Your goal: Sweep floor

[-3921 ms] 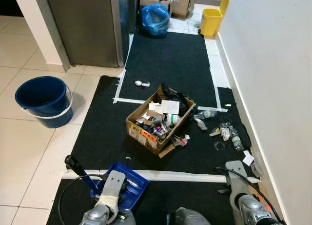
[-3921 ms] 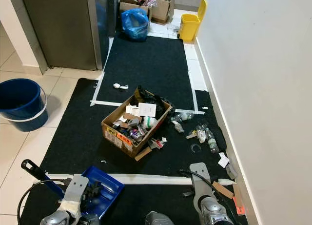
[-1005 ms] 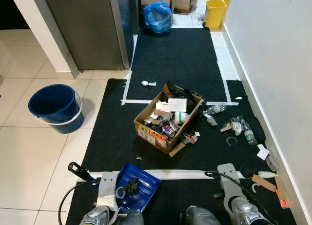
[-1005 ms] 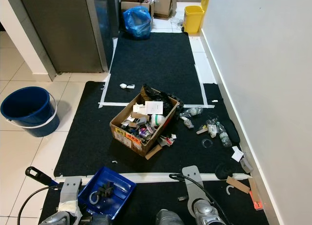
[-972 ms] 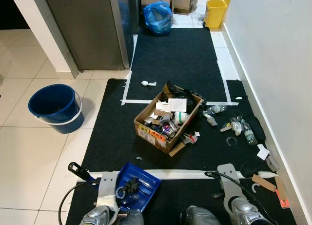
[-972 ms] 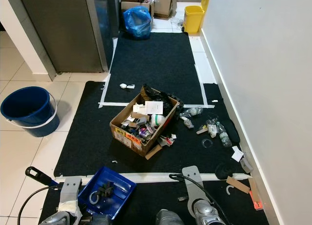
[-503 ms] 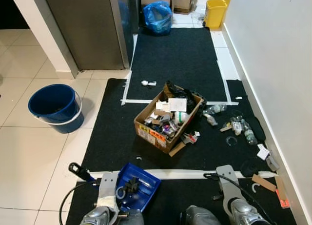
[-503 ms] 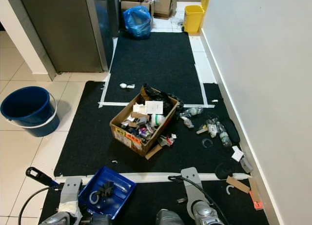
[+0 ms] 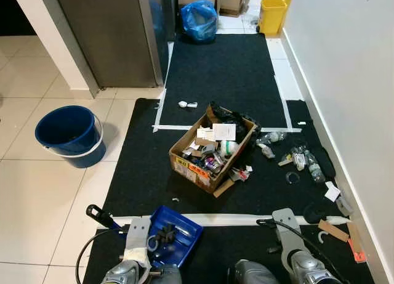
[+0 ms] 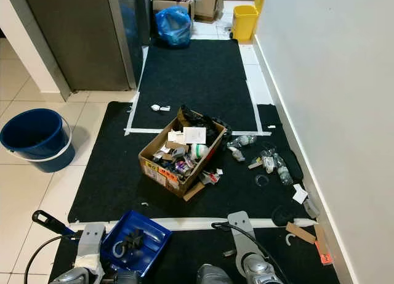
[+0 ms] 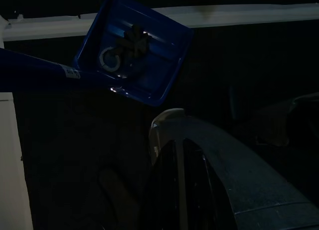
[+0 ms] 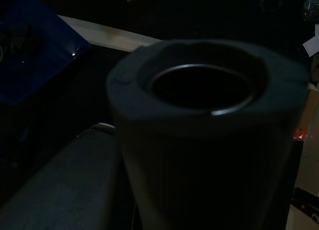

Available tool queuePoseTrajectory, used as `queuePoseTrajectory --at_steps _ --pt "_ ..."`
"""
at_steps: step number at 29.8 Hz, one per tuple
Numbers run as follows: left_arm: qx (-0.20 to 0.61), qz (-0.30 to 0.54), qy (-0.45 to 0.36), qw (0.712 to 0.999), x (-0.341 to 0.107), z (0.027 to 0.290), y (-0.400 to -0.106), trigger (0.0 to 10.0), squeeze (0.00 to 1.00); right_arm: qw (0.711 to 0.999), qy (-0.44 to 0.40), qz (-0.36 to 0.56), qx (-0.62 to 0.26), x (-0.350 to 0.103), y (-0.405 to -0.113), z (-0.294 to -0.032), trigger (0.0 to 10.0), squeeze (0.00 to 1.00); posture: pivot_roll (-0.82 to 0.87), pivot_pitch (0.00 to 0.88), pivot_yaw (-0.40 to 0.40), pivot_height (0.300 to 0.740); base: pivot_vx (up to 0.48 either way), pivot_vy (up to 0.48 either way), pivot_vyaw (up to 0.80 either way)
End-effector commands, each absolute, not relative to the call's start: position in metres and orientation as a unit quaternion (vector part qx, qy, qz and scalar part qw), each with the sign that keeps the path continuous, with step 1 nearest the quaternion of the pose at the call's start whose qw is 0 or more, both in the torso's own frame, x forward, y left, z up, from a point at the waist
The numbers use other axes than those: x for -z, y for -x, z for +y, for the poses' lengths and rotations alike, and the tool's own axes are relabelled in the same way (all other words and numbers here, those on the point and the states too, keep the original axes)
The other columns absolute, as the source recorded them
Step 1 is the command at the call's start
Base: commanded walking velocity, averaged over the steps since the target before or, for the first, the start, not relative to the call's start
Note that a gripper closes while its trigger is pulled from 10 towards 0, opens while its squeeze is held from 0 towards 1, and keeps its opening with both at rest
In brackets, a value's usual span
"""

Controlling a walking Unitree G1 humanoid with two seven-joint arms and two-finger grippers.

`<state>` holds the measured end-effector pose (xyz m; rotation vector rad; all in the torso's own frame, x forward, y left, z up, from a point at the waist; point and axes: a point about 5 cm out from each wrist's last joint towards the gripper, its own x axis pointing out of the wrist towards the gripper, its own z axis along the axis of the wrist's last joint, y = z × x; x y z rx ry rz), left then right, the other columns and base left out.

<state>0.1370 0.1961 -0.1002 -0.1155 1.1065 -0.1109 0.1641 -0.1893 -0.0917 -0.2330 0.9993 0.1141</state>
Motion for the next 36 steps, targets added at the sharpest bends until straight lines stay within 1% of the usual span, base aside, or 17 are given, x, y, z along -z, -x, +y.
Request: queuePoseTrajectory --at_steps 1,36 --pt "0.056 0.529 0.056 0.845 0.1009 0.195 -0.1358 10.0 0.0 0.857 0.118 0.498 -0.056 0.0948 -0.1571 -0.1924 10.0 0.0 0.17 0.0 -0.026 0.74 0.0 0.0 0.0" --pt "0.05 0.524 0.068 0.847 0.1 0.1946 -0.1384 10.0 0.0 0.856 0.117 0.501 -0.06 0.0959 -0.1558 -0.1887 10.0 0.0 0.17 0.0 -0.024 0.74 0.0 0.0 0.0"
